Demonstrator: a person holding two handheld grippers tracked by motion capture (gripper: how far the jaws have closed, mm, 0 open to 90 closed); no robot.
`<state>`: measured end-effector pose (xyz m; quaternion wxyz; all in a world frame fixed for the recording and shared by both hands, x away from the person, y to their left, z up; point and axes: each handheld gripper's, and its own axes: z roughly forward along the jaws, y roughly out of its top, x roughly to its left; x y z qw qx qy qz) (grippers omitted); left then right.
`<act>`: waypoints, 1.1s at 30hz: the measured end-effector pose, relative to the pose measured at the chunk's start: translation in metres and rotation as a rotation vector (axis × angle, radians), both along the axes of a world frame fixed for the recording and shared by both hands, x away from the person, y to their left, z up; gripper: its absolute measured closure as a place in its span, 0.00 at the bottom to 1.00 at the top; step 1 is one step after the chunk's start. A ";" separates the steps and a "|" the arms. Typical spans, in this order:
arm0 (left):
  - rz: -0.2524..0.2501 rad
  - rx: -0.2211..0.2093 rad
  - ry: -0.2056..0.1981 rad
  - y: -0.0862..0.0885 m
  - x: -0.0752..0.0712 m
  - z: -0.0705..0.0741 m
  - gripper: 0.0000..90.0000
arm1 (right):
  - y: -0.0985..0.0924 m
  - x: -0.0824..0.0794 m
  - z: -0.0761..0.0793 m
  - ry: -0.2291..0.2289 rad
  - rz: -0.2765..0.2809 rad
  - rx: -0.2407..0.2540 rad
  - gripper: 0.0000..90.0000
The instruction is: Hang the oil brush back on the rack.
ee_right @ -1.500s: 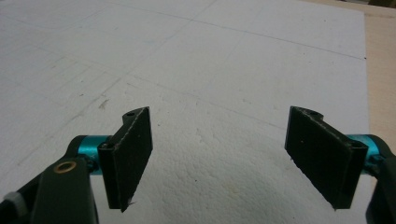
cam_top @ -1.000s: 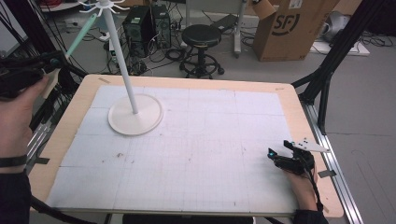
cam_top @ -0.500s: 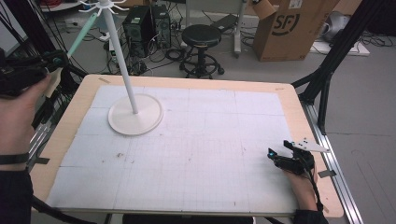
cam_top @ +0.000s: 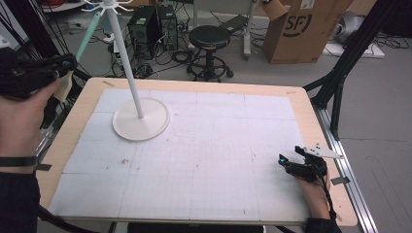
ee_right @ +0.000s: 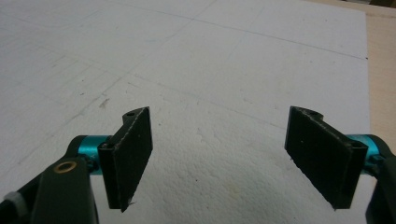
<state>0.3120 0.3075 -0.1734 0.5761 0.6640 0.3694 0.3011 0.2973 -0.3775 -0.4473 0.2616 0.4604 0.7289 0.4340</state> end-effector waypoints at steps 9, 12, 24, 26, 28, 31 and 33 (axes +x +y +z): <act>0.005 -0.011 0.022 -0.002 0.012 -0.011 0.91 | 0.000 0.000 0.000 0.001 0.001 -0.003 0.25; 0.009 -0.017 0.021 -0.002 0.014 -0.015 0.83 | 0.000 0.000 0.000 0.002 0.004 -0.004 0.25; -0.097 -0.005 0.057 0.001 0.009 -0.080 0.35 | 0.000 0.000 0.000 0.003 0.003 -0.002 0.25; -0.109 0.015 0.070 -0.001 0.007 -0.102 0.32 | 0.000 0.000 0.000 -0.001 0.002 -0.004 0.25; -0.118 0.036 0.075 -0.003 0.005 -0.121 0.31 | 0.000 0.000 0.000 0.002 0.002 -0.004 0.25; -0.124 0.046 0.084 -0.005 0.001 -0.148 0.30 | 0.000 0.000 0.000 0.002 0.001 -0.004 0.25; -0.132 0.048 0.104 -0.007 0.000 -0.166 0.30 | 0.000 0.000 0.000 -0.002 -0.003 -0.002 0.25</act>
